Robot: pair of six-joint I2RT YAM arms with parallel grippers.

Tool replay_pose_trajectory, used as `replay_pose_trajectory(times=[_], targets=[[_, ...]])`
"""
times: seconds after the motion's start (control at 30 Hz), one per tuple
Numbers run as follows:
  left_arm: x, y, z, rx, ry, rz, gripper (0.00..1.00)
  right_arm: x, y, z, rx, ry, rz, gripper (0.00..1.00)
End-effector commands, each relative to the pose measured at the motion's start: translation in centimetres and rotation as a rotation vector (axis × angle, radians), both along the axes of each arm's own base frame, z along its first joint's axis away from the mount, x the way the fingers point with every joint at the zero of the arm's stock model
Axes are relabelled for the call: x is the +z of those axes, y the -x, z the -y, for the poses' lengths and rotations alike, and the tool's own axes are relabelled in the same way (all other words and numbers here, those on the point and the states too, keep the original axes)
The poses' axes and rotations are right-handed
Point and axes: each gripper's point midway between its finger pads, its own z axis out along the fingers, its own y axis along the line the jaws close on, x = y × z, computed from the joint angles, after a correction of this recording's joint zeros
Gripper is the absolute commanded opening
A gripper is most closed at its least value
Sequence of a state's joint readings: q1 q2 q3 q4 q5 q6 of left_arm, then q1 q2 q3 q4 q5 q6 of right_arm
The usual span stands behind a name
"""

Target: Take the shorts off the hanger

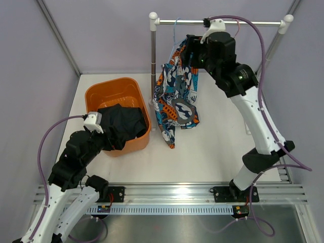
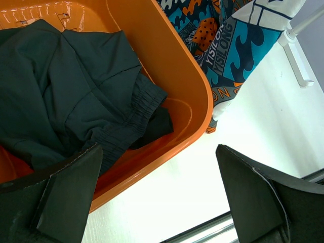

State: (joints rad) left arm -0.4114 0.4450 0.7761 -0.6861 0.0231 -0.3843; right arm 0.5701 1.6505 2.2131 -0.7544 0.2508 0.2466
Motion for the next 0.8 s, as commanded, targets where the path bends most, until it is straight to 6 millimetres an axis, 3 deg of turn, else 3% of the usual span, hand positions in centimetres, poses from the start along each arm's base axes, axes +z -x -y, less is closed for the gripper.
replay_pose_trajectory(times=[0.0,0.2,0.37,0.67,0.7,0.77], targets=[[0.8,-0.4,0.2,-0.001,0.012,0.039,0.99,2.3,-0.5,-2.0,0.003,-0.010,0.075,0.73],[0.9,-0.3,0.2,-0.003,0.016,0.047,0.99,1.8,-2.5,-4.7,-0.018,0.031,0.106,0.75],[0.9,-0.3,0.3,-0.007,0.018,0.046,0.99,1.0,-4.5,-4.9,-0.088,0.041,0.136,0.73],[0.9,-0.3,0.3,-0.012,0.017,0.047,0.99,1.5,-7.8,-5.1,-0.193,0.046,0.219,0.70],[0.9,-0.3,0.3,-0.011,0.018,0.045,0.99,0.6,-8.5,-5.6,-0.194,0.063,0.208,0.70],[0.9,-0.3,0.3,-0.011,0.018,0.046,0.99,0.7,-8.8,-5.5,-0.209,0.068,0.210,0.70]])
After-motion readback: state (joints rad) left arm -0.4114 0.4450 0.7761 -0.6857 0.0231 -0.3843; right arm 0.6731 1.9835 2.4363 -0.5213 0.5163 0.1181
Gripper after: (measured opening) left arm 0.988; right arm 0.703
